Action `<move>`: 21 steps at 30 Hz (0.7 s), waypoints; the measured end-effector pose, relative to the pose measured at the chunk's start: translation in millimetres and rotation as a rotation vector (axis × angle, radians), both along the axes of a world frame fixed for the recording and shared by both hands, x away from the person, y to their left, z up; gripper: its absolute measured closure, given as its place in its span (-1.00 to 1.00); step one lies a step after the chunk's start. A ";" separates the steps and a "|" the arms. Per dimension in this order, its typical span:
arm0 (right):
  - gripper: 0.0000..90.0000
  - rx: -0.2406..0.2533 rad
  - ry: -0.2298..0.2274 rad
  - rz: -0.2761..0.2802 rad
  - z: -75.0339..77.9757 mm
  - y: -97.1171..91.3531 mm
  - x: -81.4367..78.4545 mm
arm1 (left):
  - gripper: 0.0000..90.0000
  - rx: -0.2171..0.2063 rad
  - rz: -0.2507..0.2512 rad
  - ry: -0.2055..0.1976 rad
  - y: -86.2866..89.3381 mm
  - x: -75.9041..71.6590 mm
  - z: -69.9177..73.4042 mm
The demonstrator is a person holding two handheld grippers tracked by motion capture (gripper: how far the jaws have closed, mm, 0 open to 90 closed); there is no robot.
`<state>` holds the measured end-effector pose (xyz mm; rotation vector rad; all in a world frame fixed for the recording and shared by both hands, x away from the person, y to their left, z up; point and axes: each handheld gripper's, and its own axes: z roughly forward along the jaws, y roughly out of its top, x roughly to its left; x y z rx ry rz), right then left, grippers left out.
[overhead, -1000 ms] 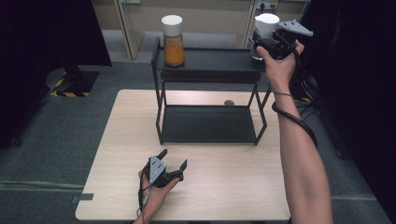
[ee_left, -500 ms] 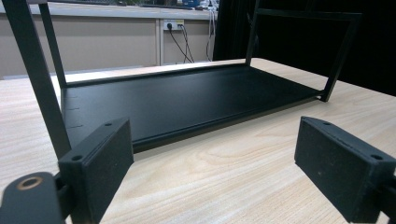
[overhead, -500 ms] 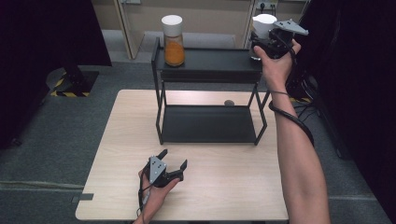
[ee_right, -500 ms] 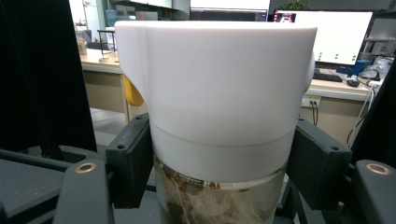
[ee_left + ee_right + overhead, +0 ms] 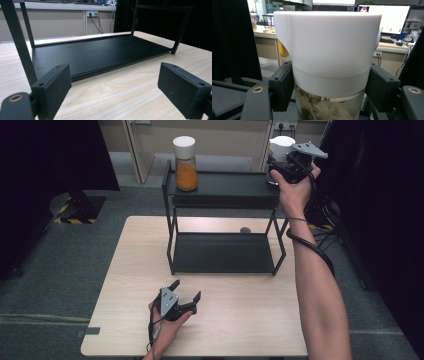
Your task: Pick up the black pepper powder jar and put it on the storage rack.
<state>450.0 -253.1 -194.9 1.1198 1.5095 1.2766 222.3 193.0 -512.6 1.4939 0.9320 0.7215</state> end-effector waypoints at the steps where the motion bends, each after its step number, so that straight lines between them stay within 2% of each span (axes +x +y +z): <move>1: -0.31 0.000 -0.002 -0.001 -0.6 0.5 -0.2 | -0.75 0.001 0.000 0.000 0.0 0.0 0.1; 8: -0.34 0.013 -0.008 0.002 -3.9 -1.1 -1.0 | -0.75 0.006 -0.002 -0.004 -0.2 -0.2 0.0; 11: -0.54 0.024 -0.003 0.004 -5.3 -3.1 -2.5 | -0.75 0.006 -0.003 -0.005 -0.4 -0.5 -0.2; 14: -0.63 0.038 -0.022 0.026 -9.9 -8.1 -6.8 | -0.75 0.005 -0.002 -0.003 -0.3 -0.2 0.1; 21: -0.81 0.027 -0.042 0.075 -10.7 -13.5 -20.9 | -0.75 0.010 -0.001 -0.005 -1.1 -0.5 0.1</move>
